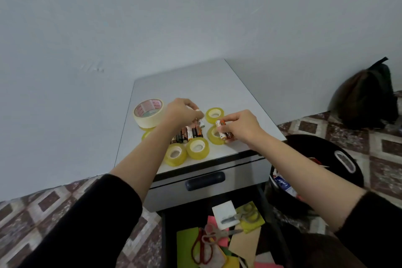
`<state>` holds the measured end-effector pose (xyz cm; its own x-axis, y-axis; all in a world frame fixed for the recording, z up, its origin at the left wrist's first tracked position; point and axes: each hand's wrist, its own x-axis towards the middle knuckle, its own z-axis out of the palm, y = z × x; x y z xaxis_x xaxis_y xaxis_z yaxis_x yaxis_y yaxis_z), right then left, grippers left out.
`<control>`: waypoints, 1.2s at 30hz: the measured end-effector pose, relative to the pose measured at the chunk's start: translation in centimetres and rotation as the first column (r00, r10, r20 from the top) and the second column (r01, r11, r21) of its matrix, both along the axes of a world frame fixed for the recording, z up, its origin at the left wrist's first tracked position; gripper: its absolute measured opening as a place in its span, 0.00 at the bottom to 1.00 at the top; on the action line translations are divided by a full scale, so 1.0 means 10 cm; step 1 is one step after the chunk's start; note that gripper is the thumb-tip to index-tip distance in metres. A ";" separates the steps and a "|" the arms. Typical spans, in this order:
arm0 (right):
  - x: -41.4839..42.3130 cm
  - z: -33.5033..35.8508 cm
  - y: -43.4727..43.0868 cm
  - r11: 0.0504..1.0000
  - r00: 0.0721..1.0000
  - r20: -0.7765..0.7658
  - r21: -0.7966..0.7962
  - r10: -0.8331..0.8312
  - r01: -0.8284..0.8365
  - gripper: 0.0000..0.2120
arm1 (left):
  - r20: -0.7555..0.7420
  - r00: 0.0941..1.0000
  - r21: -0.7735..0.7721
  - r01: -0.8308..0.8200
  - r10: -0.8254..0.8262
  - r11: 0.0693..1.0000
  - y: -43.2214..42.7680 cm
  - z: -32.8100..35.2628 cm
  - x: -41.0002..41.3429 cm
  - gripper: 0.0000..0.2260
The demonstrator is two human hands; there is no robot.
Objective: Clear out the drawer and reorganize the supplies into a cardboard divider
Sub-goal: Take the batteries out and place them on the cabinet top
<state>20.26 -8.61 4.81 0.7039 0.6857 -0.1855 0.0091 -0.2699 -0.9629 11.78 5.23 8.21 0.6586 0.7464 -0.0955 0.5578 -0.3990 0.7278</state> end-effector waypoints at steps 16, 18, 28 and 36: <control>0.03 -0.03 0.03 1.000 0.999 -0.048 0.013 0.016 -0.015 0.14 | -0.288 0.955 0.165 0.129 -0.078 0.978 -0.01 -0.11 0.17 0.09; 0.03 -0.03 0.03 1.000 0.999 -0.047 0.013 0.016 -0.016 0.14 | -0.285 0.955 0.169 0.131 -0.079 0.977 -0.01 -0.11 0.16 0.08; 0.06 0.01 0.06 1.000 0.998 -0.062 -0.008 0.023 -0.024 0.13 | -0.198 0.977 0.171 0.118 -0.083 0.978 0.01 -0.10 0.08 0.05; 0.00 0.11 -0.02 0.997 0.996 -0.053 -0.027 0.067 -0.069 0.15 | -0.030 1.000 0.195 -0.001 0.007 0.981 0.04 -0.05 -0.21 0.07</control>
<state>20.24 -8.79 5.91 0.6447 0.7255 -0.2409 -0.0218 -0.2976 -0.9544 9.71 5.61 7.75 0.6546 0.7553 0.0325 0.5804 -0.5296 0.6186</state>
